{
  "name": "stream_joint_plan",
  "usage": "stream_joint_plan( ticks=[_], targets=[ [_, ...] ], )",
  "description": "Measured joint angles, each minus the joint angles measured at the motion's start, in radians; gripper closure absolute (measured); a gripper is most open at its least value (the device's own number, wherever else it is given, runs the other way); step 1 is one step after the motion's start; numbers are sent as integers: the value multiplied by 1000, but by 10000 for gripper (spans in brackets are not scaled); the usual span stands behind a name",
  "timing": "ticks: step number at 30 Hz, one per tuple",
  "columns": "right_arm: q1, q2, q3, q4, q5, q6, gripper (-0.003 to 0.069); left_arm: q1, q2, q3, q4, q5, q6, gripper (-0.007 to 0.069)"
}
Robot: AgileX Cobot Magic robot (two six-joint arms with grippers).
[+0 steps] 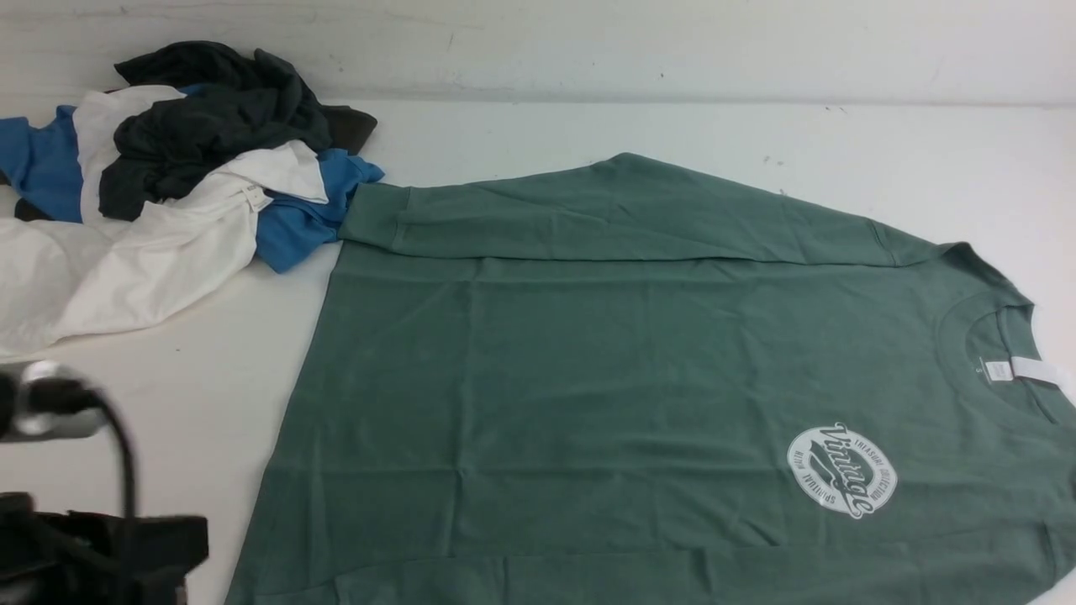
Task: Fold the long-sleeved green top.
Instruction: Use the left arm to clamp the cuff closest to it
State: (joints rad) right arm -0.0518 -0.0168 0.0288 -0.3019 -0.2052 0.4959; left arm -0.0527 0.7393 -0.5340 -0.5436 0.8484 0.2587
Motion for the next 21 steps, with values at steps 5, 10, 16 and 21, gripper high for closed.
stream_joint_plan(
  ticks=[5, 10, 16, 21],
  targets=[
    [0, 0, 0, 0, -2, 11, 673, -8, 258, -112, 142, 172, -2, 628],
    [1, 0, 0, 1, -4, 79, 673, -63, 298, -117, 223, 173, -9, 628],
    [42, 40, -42, -109, 127, 507, 673, -145, 312, -120, 259, 170, -32, 628],
    [220, 252, -171, -395, 173, 843, 673, -156, 387, -122, 268, 165, -53, 628]
  ],
)
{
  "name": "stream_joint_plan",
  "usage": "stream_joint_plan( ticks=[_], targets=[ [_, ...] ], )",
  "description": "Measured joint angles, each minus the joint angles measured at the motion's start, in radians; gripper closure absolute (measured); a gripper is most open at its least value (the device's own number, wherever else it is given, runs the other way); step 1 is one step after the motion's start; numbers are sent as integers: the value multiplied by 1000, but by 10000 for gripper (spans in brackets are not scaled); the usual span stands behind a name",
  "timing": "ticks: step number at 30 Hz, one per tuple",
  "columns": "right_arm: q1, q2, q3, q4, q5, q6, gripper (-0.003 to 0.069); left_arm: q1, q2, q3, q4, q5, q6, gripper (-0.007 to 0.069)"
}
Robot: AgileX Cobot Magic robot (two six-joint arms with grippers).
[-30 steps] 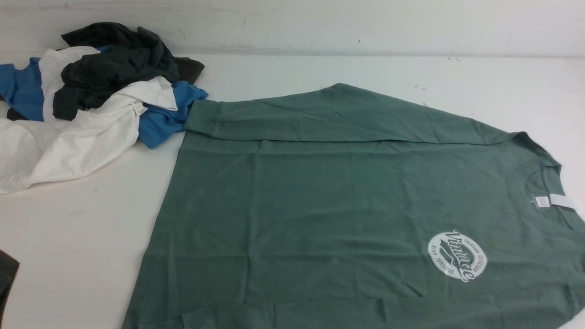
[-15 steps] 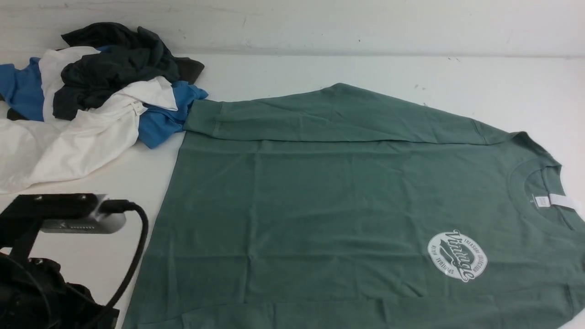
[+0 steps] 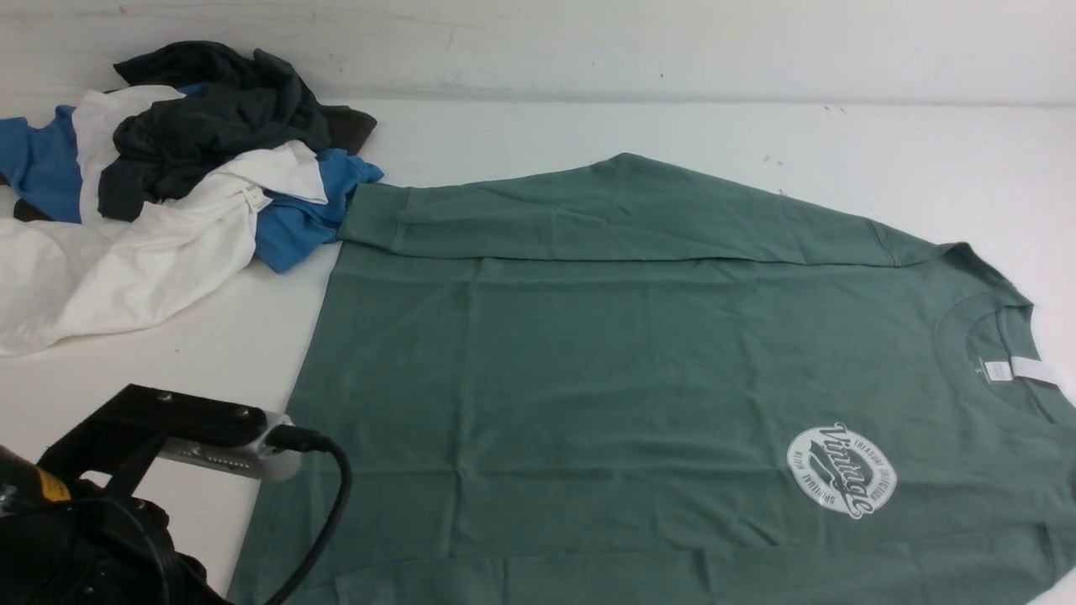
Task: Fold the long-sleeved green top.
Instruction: Use the left arm to clamp the cuff closest to it
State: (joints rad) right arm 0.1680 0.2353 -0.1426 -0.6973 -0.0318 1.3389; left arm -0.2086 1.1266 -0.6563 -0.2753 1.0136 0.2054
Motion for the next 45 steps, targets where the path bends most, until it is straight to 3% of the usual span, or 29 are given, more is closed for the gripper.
stream_joint_plan(
  ticks=[3, 4, 6, 10, 15, 18, 22, 23, 25, 29, 31, 34, 36, 39, 40, 43, 45],
  targets=[
    [219, 257, -103, -313, 9, 220, 673, -1, 74, 0, 2, -3, 2, 628],
    [243, 286, -108, -329, 14, 240, 673, -2, 80, 0, 2, -2, 3, 628],
    [378, 462, -167, -528, 59, 352, 673, -2, 97, 0, 5, 10, 8, 628],
    [514, 623, -224, -722, 103, 418, 673, -2, 86, -2, 8, 25, 11, 628],
    [543, 689, -267, -958, 198, 388, 673, -2, 26, -2, 12, 32, 11, 628],
    [543, 678, -279, -999, 274, 330, 673, -2, 1, -2, 17, 30, 11, 628],
    [543, 616, -298, -996, 555, 120, 673, -2, -37, -2, 19, 20, 11, 628],
    [543, 613, -298, -993, 555, 110, 673, -2, -37, -2, 19, 20, 11, 628],
    [543, 585, -300, -934, 806, -109, 673, -2, -42, -2, 19, 12, 11, 628],
    [543, 579, -300, -797, 1086, -513, 673, -2, -42, -2, 19, 4, 11, 628],
    [543, 579, -303, -691, 1157, -581, 673, -2, -42, -2, 19, 2, 11, 628],
    [543, 578, -325, -376, 1221, -578, 673, -2, -42, -2, 12, -6, 11, 628],
    [543, 578, -341, -74, 1219, -551, 673, -2, -42, -2, -7, -20, 11, 628],
    [543, 578, -353, 345, 1085, -546, 673, -2, -42, -2, -43, -31, 11, 628],
    [543, 578, -354, 345, 1073, -550, 673, -2, -42, -2, -48, -32, 11, 628],
    [547, 578, -391, 779, 915, -704, 673, -2, -42, -2, -84, -45, 16, 628],
    [548, 579, -451, 886, 902, -843, 673, -2, -42, -2, -91, -45, 27, 628]
  ],
)
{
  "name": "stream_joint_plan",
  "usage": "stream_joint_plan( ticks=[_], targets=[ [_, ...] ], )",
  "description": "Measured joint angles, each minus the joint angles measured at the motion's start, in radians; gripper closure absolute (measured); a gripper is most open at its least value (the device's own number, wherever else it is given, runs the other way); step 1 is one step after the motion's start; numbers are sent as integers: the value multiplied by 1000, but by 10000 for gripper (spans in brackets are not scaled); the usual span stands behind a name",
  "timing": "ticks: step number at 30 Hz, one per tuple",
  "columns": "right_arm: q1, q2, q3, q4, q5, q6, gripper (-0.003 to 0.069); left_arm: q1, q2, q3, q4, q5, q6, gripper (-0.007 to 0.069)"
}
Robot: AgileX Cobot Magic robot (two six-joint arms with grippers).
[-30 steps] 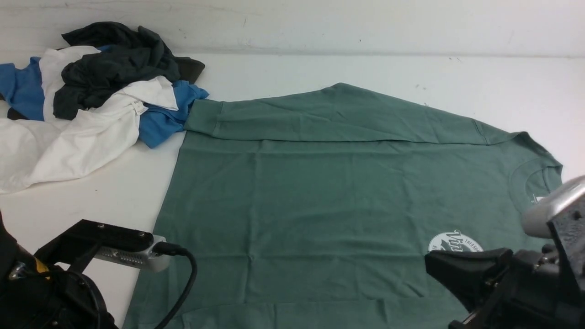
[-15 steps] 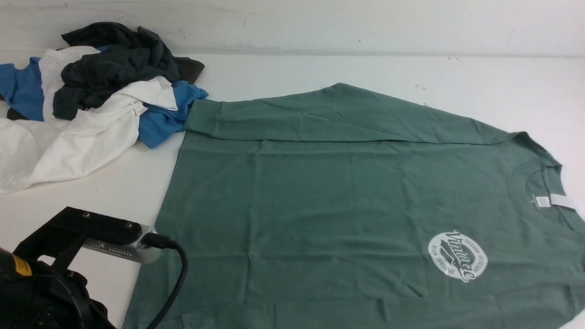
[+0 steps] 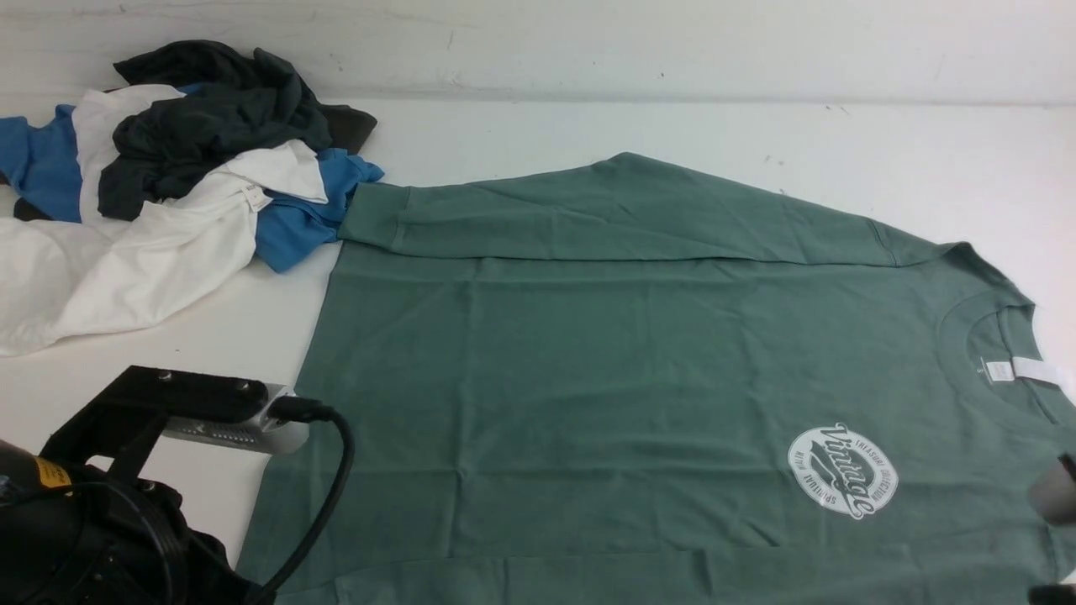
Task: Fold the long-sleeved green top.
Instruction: Use the left arm to clamp the cuff closest to it
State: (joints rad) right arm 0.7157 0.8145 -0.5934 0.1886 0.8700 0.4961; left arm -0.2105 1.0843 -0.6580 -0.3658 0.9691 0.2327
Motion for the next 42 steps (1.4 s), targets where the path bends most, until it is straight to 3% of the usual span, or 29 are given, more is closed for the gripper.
stream_joint_plan(
  ticks=[2, 7, 9, 11, 14, 17, 18, 20, 22, 25, 34, 42],
  targets=[
    [0, 0, -96, -18, 31, -82, 673, 0, 0, 0, -3, -2, 19, 628],
    [-63, 25, -330, -240, 276, -85, 673, 0, 0, 0, -3, -6, 47, 628],
    [-131, 53, -431, -362, 352, -104, 673, 0, 0, 0, -3, -7, 51, 628],
    [-220, 80, -498, -395, 372, -178, 673, 0, 0, 0, -1, -7, 51, 628],
    [-363, 132, -537, -309, 379, -312, 673, 0, 11, 0, 1, 0, 51, 628],
    [-557, 222, -539, -122, 391, -488, 673, 0, 24, 0, 1, 11, 52, 628],
    [-571, 229, -539, -109, 391, -496, 673, 0, 24, 0, 1, 14, 52, 628],
    [-750, 308, -539, 37, 390, -606, 673, 0, 23, 0, 1, 33, 52, 628],
    [-863, 323, -538, 97, 386, -638, 673, 0, 23, 0, 2, 44, 52, 628],
    [-947, 308, -538, 117, 385, -651, 673, 0, 23, 0, -1, 43, 52, 628],
    [-950, 239, -282, 212, 382, -712, 673, -13, 140, -83, 10, 32, 39, 628],
    [-937, 238, -79, 249, 373, -805, 673, -199, 250, -137, 208, 8, -139, 628]
  ],
)
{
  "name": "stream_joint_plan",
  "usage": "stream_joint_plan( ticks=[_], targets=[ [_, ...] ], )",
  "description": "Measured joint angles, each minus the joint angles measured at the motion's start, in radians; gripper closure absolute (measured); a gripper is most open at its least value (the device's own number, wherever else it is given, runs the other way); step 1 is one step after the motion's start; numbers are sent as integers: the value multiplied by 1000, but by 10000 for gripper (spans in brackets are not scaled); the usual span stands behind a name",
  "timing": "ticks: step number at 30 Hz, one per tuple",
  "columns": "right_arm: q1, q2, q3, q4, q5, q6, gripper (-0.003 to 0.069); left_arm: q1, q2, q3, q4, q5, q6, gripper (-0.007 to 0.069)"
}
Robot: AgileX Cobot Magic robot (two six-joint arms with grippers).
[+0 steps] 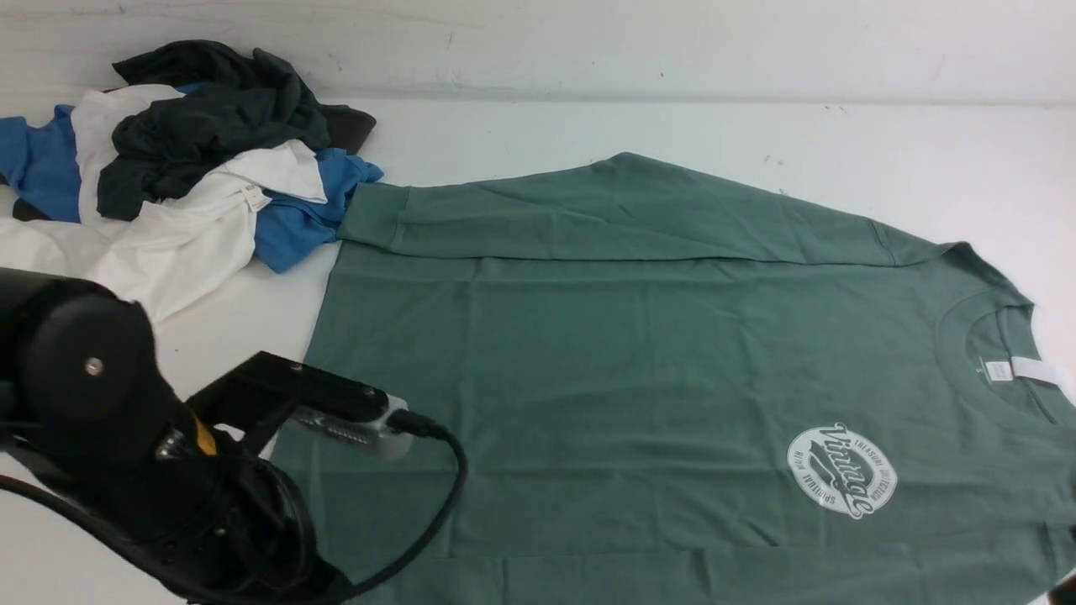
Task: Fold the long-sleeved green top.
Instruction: Use the left arm to clamp the cuff closest to it
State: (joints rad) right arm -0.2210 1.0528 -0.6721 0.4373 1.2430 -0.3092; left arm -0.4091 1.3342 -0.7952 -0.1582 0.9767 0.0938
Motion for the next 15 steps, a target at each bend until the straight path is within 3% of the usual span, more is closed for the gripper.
stream_joint_plan(
  ticks=[5, 12, 15],
  targets=[
    [148, 0, 20, 20, -14, -82, 673, -25, 45, 0, 137, -24, -144, 628],
    [310, 0, 21, 18, -14, -66, 673, -25, 90, -1, 158, -90, -232, 620],
    [344, 0, 21, 22, -14, -63, 673, -25, 140, -2, 167, -111, -257, 572]
  ],
)
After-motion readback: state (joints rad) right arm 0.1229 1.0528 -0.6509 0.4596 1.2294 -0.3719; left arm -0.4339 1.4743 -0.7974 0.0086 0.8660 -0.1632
